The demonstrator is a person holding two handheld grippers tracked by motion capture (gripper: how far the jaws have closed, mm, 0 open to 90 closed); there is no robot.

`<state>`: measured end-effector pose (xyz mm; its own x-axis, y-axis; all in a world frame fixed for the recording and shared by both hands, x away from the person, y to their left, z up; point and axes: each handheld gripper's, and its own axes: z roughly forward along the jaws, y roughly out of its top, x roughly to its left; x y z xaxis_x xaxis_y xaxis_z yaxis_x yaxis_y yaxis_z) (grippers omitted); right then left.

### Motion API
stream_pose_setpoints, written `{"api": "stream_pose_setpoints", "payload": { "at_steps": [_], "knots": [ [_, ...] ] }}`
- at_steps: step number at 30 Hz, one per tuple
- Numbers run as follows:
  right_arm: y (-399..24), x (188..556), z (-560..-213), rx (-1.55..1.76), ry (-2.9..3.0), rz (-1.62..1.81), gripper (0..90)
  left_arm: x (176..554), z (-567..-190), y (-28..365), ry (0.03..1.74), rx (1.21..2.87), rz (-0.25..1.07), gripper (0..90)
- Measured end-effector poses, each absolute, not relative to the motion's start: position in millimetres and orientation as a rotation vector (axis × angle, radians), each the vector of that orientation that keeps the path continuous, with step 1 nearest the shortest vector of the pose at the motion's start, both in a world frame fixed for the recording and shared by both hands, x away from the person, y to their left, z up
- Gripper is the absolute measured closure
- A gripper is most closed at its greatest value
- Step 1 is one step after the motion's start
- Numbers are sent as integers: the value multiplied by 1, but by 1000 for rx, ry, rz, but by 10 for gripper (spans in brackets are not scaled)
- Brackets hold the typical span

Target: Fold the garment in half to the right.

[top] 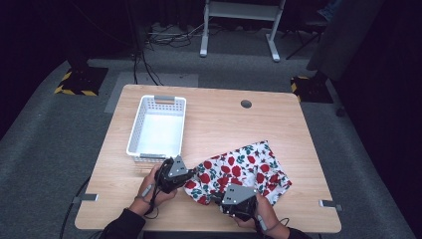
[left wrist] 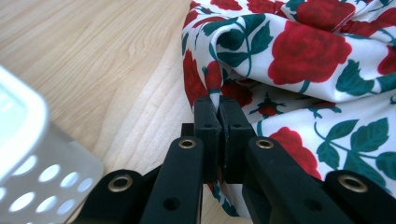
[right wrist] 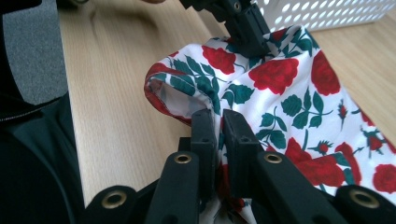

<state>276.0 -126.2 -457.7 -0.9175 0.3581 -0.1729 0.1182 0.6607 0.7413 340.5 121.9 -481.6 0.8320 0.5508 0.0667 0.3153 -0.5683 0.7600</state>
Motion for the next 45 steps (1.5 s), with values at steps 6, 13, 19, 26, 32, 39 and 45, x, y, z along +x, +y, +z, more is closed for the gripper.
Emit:
{"api": "stream_pose_setpoints", "payload": {
  "at_steps": [6, 13, 19, 26, 32, 39, 45],
  "knots": [
    [-121, 276, -454, 367, 2571, 1136, 844, 339, -476, 128, 636, 2179, 403, 872],
    [-123, 279, -448, 395, 2551, 1168, 844, 341, -470, 127, 640, 2152, 420, 873],
    [-138, 286, -435, 476, 2494, 1225, 844, 346, -455, 114, 652, 2117, 461, 876],
    [-177, 300, -418, 666, 2400, 1280, 843, 362, -433, 83, 608, 2119, 488, 876],
    [-205, 311, -415, 785, 2335, 1263, 842, 382, -419, 50, 572, 2157, 502, 876],
    [-235, 321, -420, 914, 2264, 1216, 838, 402, -417, 13, 586, 2160, 486, 875],
    [-257, 331, -436, 1012, 2232, 1140, 835, 412, -429, -14, 619, 2183, 478, 757]
  ]
}}
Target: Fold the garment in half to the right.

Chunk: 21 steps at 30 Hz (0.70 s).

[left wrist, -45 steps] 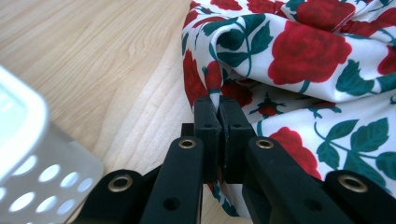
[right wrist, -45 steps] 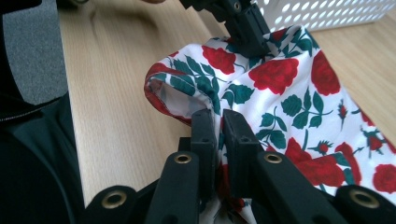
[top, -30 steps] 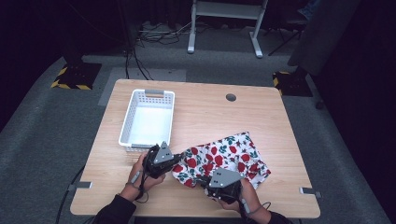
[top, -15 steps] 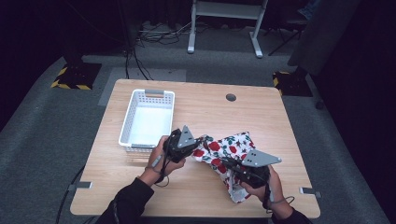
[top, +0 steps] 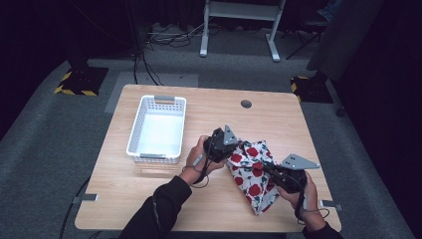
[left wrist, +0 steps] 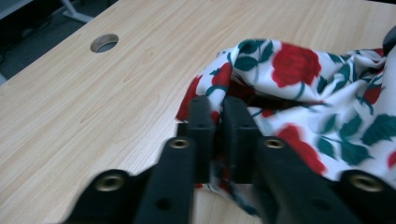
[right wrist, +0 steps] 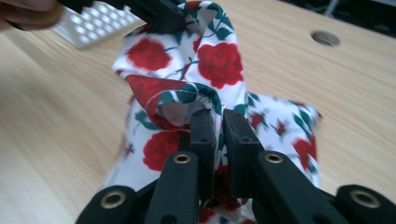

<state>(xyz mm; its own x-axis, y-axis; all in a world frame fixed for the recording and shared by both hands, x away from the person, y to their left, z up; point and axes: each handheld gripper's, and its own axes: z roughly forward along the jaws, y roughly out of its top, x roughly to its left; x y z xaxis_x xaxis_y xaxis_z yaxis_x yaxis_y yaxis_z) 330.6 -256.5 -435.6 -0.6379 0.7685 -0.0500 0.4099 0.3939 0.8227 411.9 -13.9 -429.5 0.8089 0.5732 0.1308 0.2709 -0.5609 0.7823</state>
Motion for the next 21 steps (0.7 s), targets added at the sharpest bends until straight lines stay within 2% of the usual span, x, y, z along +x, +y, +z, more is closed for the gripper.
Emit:
{"api": "stream_pose_setpoints", "payload": {
  "at_steps": [1, 5, 7, 14, 21],
  "knots": [
    [-260, 332, -439, 1025, 2229, 1122, 833, 412, -431, -16, 620, 2181, 473, 678],
    [-278, 337, -455, 1107, 2219, 1093, 817, 405, -435, -15, 610, 2153, 439, 502],
    [-286, 339, -462, 1142, 2210, 1079, 789, 397, -437, -10, 586, 2156, 413, 478],
    [-303, 341, -470, 1144, 2225, 879, 493, 357, -463, 18, 542, 2184, 320, 431],
    [-320, 344, -471, 1156, 2263, 853, 403, 334, -495, 45, 607, 2234, 237, 346]
  ]
}}
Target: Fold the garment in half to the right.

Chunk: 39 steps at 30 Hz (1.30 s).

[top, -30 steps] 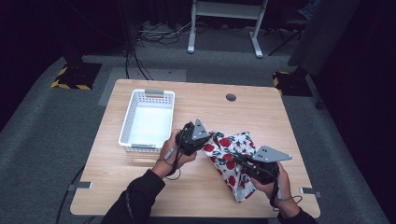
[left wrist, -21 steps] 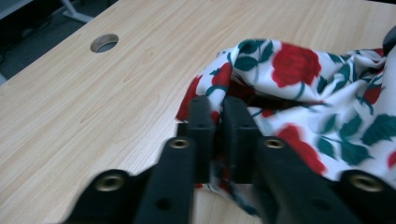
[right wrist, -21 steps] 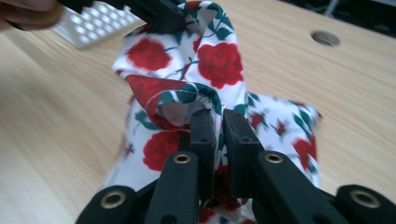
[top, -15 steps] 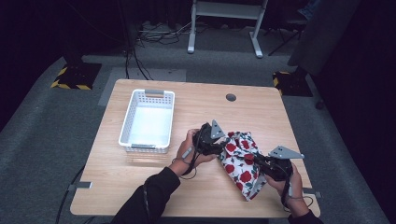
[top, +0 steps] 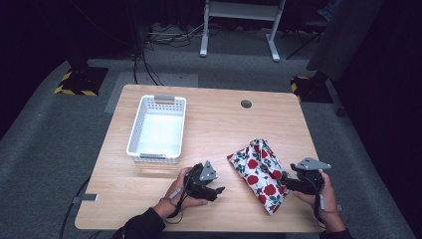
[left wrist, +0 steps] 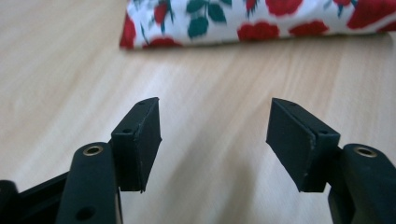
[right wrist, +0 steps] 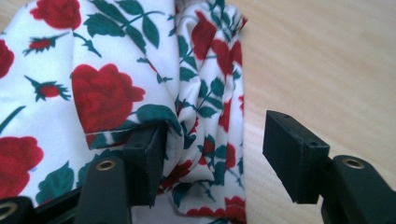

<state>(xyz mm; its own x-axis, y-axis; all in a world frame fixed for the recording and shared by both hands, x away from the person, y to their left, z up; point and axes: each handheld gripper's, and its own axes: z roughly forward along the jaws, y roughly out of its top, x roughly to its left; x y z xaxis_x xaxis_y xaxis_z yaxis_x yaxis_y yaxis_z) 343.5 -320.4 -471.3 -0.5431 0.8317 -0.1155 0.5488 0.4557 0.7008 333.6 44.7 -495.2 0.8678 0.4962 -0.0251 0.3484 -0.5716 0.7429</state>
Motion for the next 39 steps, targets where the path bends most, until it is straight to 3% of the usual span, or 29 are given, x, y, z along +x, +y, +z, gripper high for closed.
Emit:
{"api": "stream_pose_setpoints", "payload": {
  "at_steps": [8, 13, 22, 29, 39],
  "knots": [
    [-321, 345, -492, 1139, 2446, 854, 335, 316, -504, 37, 603, 2267, 226, 270],
    [-314, 345, -497, 1155, 2460, 897, 347, 311, -506, 32, 589, 2267, 198, 256],
    [-268, 337, -499, 1194, 2427, 929, 332, 302, -506, 26, 647, 2256, 204, 201],
    [-235, 331, -499, 1228, 2409, 942, 307, 298, -501, 29, 715, 2175, 203, 212],
    [-203, 328, -500, 1185, 2455, 987, 258, 303, -510, 21, 691, 2273, 278, 214]
  ]
}}
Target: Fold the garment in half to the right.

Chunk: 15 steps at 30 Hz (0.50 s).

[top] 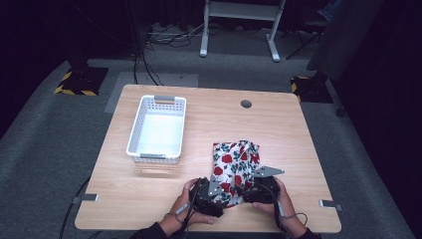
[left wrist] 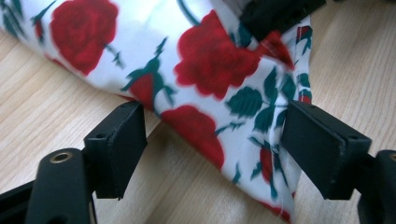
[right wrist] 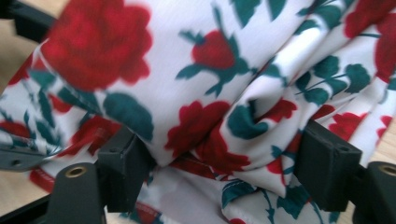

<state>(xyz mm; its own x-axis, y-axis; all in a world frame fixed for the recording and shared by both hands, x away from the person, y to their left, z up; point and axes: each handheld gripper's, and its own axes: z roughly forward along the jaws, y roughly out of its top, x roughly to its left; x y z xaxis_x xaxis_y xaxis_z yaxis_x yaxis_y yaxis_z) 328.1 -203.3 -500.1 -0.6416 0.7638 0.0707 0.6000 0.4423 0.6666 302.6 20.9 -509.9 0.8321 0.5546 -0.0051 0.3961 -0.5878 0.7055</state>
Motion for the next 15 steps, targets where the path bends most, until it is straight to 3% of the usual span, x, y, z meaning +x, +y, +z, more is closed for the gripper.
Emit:
{"api": "stream_pose_setpoints", "payload": {
  "at_steps": [4, 6, 15],
  "knots": [
    [-208, 326, -500, 1150, 2482, 989, 243, 308, -510, 21, 697, 2263, 284, 234],
    [-216, 326, -495, 1156, 2486, 1018, 235, 309, -509, 23, 706, 2253, 307, 336],
    [-245, 324, -446, 1106, 2332, 1148, 237, 310, -507, 25, 657, 2262, 295, 553]
  ]
}}
